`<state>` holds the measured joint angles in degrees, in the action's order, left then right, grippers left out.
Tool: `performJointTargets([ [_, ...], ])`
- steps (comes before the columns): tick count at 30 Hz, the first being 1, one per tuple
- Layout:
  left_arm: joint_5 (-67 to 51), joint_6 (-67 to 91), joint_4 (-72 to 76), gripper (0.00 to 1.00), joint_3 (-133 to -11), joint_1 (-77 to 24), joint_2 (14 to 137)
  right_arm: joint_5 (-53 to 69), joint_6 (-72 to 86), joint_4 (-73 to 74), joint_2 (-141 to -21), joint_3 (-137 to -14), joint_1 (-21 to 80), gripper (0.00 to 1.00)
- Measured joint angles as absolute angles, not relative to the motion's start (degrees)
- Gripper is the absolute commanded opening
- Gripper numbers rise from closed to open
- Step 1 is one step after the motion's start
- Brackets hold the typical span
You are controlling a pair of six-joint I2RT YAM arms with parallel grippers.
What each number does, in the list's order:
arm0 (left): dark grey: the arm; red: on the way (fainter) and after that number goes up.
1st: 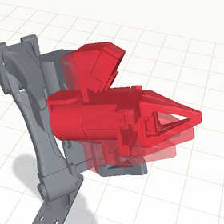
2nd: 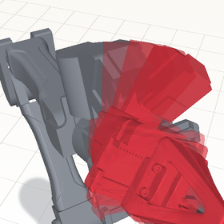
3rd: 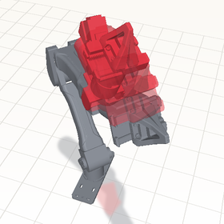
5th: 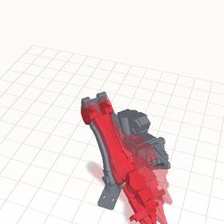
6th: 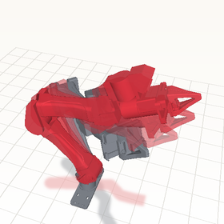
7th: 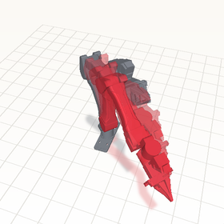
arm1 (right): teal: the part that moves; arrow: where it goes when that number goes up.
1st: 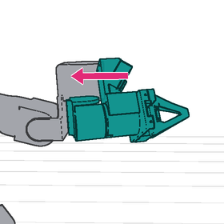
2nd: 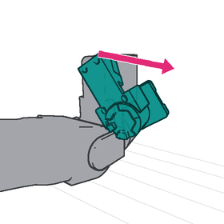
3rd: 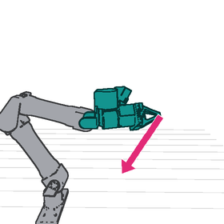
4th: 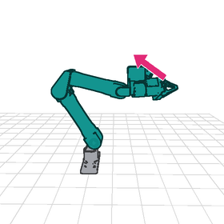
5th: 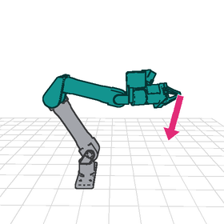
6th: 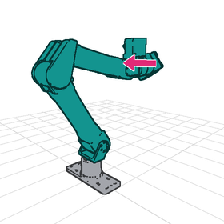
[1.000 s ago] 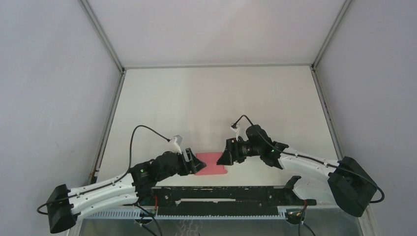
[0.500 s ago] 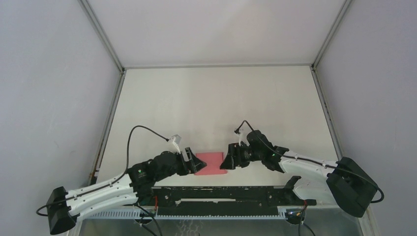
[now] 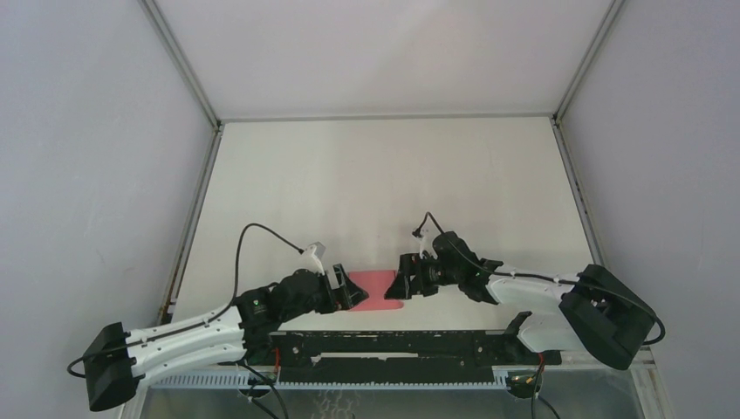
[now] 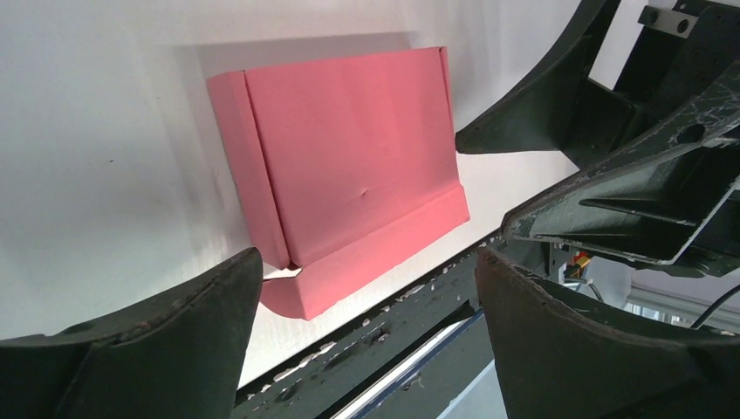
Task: Fold the paper box
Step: Close the paper box at the center of the board.
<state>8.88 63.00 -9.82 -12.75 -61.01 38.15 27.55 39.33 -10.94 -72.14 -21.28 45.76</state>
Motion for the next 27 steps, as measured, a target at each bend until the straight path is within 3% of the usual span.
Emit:
performJointTargets([
  [27,8.71,63.26,-4.84,0.94,-10.5,-61.01,39.31,28.34,40.56,-14.44,-74.3,-21.28,48.58,0.92],
])
